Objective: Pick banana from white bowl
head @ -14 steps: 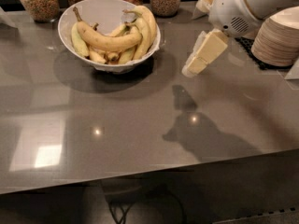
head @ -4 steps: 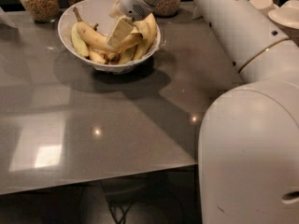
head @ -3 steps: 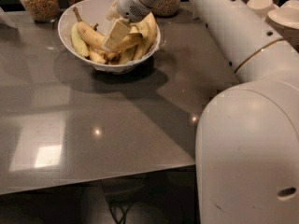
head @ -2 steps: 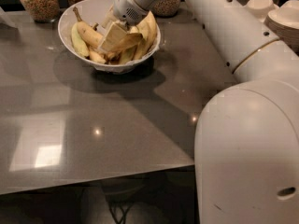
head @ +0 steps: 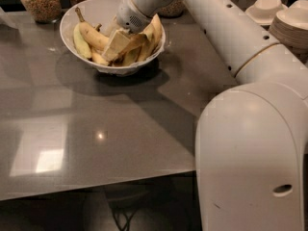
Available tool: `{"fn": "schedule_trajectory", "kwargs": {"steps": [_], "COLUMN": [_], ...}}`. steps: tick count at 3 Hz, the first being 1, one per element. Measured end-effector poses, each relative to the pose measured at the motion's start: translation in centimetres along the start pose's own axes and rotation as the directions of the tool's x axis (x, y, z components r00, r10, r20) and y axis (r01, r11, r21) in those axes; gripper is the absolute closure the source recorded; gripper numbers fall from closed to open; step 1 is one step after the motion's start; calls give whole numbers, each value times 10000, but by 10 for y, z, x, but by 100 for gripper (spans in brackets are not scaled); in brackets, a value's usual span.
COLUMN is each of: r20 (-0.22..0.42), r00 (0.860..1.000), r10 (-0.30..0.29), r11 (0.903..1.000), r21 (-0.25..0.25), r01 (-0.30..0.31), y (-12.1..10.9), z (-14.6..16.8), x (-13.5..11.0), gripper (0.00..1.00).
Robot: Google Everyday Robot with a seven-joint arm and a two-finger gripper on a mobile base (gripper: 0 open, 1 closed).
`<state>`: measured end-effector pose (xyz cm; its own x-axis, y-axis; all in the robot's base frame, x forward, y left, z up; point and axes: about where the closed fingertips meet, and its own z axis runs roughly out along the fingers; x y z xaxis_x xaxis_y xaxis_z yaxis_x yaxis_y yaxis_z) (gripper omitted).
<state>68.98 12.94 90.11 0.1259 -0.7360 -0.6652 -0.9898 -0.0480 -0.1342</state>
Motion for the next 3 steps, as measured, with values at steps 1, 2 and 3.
{"fn": "schedule_trajectory", "kwargs": {"steps": [1, 2, 3], "r20": [-184, -192, -569], "r00": [9998, 9998, 9984], "r10": [95, 93, -2], "r11": [9999, 9999, 9998], "r21": [-56, -52, 180], "r01": [-96, -94, 12], "y": [-3, -3, -3], "z": [5, 3, -16], "x": [9, 7, 7], "gripper": [54, 78, 98]}}
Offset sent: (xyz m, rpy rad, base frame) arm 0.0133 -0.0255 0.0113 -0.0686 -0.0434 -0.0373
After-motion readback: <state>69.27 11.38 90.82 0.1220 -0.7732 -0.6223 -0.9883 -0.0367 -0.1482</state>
